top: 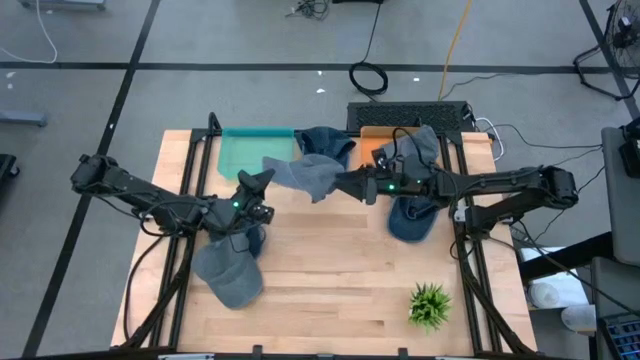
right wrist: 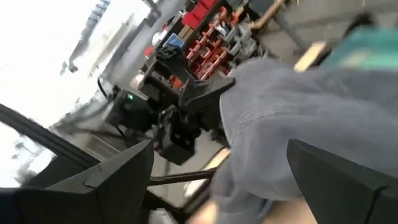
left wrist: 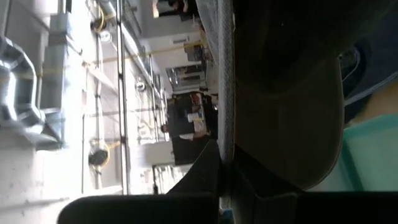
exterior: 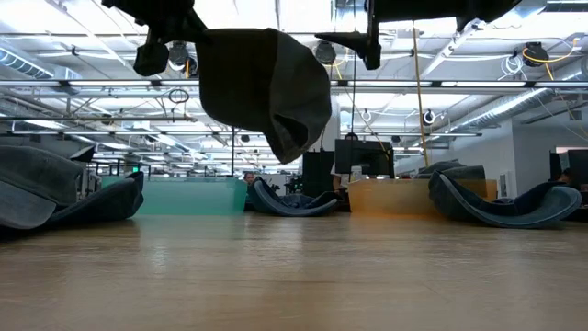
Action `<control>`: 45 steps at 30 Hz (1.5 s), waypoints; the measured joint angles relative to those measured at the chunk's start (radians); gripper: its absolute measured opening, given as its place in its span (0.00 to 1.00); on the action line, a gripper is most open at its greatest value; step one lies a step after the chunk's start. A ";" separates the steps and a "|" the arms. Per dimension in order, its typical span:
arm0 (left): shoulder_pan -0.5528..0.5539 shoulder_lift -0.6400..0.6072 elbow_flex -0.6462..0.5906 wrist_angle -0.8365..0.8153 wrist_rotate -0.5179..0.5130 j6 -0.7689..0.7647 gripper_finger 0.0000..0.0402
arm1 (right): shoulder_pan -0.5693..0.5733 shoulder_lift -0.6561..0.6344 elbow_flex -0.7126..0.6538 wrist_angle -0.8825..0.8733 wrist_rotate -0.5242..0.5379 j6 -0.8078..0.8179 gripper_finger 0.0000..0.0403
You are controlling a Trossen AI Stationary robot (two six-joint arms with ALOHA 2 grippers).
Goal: Pick & Place hat
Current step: Put the top gray cap into the orange bin
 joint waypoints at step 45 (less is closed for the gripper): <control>0.031 0.000 0.000 0.062 0.035 0.081 0.02 | -0.003 -0.001 0.000 -0.009 0.010 -0.192 0.88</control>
